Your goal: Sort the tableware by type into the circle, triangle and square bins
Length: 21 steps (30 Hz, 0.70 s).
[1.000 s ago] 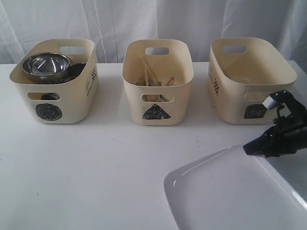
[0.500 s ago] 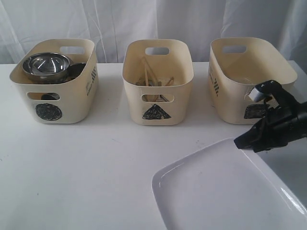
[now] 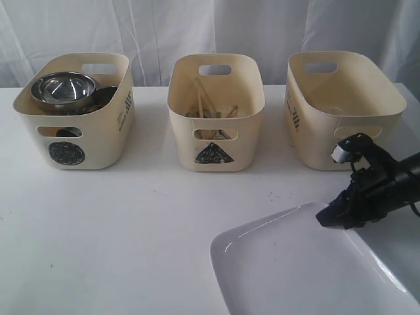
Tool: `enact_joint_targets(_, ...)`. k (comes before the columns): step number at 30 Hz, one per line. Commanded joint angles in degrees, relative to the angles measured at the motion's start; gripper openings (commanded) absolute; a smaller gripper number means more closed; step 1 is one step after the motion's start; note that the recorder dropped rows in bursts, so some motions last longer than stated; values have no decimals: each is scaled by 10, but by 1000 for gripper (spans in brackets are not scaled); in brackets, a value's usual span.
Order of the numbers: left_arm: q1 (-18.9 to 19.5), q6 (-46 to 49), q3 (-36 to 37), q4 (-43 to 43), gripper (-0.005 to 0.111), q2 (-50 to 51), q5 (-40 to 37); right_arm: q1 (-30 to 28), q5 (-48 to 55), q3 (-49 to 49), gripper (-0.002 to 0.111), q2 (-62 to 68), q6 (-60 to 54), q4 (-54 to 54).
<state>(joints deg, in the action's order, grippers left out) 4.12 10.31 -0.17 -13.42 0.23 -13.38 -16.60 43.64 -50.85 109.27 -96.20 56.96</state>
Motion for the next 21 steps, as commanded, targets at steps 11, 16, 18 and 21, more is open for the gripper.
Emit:
enact_joint_targets(11, -3, 0, 2, -3, 0, -2, 0, 26, -32, 3, 7, 36, -75, -29)
enact_joint_targets(16, -3, 0, 2, -3, 0, -2, 0, 35, -34, 3, 0, 24, 5, -34)
enact_joint_targets(18, -3, 0, 2, -3, 0, -2, 0, 35, -24, 3, 0, 5, 11, -32)
enact_joint_targets(21, -3, 0, 2, -3, 0, -2, 0, 35, -4, 3, 0, -53, 11, -28)
